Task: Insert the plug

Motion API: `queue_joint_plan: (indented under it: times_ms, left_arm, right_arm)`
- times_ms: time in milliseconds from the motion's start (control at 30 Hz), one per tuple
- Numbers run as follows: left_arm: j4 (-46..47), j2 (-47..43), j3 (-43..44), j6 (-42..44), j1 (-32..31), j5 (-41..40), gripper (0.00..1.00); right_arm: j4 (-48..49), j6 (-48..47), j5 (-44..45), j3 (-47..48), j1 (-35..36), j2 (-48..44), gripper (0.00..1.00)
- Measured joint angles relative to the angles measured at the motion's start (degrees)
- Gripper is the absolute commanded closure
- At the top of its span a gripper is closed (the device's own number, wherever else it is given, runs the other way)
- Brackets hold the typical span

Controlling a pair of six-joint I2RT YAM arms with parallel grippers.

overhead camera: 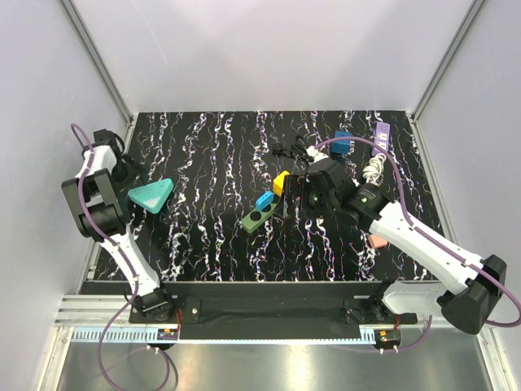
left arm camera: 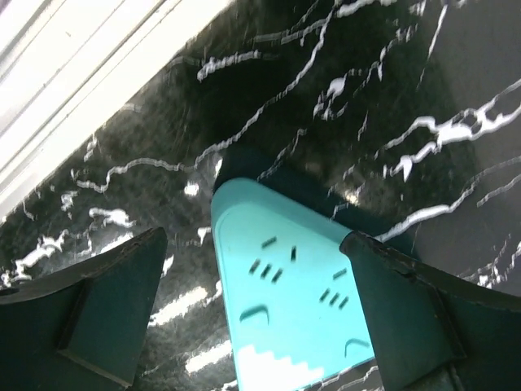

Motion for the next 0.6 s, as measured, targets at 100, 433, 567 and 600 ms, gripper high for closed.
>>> queue_joint_plan:
  times_ms: [100,433,567,600]
  left_arm:
    - [-0.26,2.56,2.19,0.37,-0.07,-0.11,0.01]
    - [1.64,0.02,-5.49,-1.49,-0.24,0.85,0.24]
    - [4.22,-11.23,-20.92,-5.49,-1.01,5.53,0.14]
    - [4.87,-14.14,-24.87,-6.64,-1.46,6.64,0.13]
  right_arm:
    - [0.02,0.04,0.0,-0.02,-0.04,-0.63,0.0]
    - [-0.04,0.61,0.0,-1.55,-0.04,-2.4,0.01]
    - [-0.02,0.72,0.0,-2.27,-0.26,-3.23,0.0]
    - [-0.09,0.74,0.0,-2.58,-0.42,-3.32,0.0]
